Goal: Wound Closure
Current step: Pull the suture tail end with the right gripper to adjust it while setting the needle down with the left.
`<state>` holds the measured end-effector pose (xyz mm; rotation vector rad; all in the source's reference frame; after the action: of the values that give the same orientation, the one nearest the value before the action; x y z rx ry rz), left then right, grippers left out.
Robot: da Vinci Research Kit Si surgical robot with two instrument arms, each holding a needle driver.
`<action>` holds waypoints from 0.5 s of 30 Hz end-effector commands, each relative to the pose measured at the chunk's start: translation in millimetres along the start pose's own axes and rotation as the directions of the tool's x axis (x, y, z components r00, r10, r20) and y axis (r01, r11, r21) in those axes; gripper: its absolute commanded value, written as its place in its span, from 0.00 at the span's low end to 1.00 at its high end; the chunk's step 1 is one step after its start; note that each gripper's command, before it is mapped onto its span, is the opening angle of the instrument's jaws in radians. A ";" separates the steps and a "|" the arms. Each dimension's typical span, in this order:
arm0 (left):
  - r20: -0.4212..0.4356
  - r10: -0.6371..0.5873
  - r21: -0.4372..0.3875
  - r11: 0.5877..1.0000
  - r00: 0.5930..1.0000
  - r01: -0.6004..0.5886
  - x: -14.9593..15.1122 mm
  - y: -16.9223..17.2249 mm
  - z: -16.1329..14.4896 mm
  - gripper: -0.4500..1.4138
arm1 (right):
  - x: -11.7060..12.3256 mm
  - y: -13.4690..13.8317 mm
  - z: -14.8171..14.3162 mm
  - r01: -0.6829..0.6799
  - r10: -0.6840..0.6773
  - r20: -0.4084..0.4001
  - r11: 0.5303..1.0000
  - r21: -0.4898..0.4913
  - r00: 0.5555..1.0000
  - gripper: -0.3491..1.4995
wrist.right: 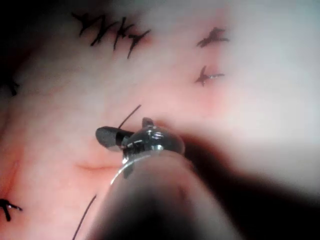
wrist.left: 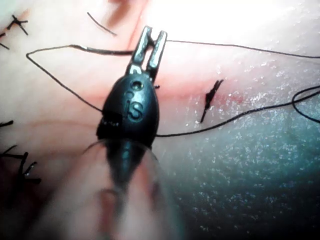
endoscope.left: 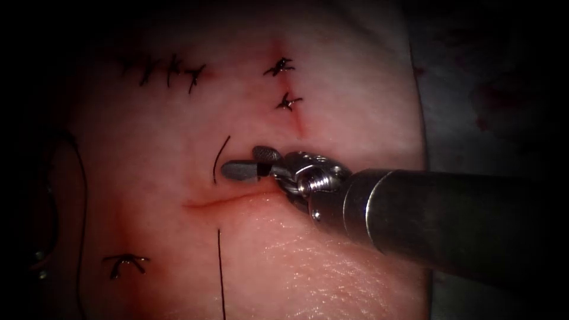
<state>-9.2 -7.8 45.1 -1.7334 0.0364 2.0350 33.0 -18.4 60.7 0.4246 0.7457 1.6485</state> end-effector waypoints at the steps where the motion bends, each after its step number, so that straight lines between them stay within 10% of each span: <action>1: -0.001 0.000 0.000 1.000 1.000 0.000 -0.7 0.0 0.6 0.00 | -0.3 -0.3 2.2 0.005 -0.005 0.008 1.000 -0.003 1.000 0.76; 15: -0.002 0.002 -0.003 1.000 1.000 -0.002 -0.8 0.0 0.2 0.00 | -1.0 1.0 7.9 0.006 -0.005 0.017 0.999 -0.040 1.000 0.76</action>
<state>-8.8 -8.0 45.2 -1.7361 0.0357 2.0367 36.6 -18.0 66.8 0.4047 0.6953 1.6498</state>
